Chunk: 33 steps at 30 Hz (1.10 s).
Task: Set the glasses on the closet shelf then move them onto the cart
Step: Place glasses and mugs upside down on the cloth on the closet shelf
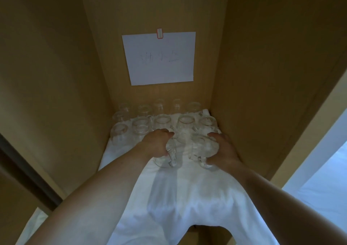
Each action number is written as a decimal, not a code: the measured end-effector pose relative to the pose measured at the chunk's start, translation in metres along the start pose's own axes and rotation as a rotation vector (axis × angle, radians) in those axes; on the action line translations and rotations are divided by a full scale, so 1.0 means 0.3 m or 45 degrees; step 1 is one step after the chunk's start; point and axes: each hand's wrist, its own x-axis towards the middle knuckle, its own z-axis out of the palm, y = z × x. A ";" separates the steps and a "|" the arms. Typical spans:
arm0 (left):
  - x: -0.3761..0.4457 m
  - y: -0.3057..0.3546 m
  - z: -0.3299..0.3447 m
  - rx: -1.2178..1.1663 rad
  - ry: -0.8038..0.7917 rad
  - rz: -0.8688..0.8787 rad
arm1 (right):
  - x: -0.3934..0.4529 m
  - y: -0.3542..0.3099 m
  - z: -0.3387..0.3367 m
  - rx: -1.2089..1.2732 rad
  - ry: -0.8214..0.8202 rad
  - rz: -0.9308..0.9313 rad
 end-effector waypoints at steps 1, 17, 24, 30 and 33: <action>0.000 0.002 0.002 0.025 0.004 -0.002 | 0.008 -0.015 -0.013 -0.143 0.012 -0.047; 0.014 0.012 0.025 0.081 0.113 -0.085 | -0.008 -0.073 0.097 -0.758 -0.235 -0.293; 0.017 0.026 0.020 0.051 0.130 -0.124 | 0.050 -0.052 0.119 -0.505 -0.287 -0.188; 0.027 0.035 0.023 0.027 0.153 -0.177 | 0.075 -0.065 0.155 -0.429 -0.256 -0.200; 0.039 0.037 0.023 0.011 0.157 -0.205 | 0.095 -0.064 0.165 -0.408 -0.246 -0.210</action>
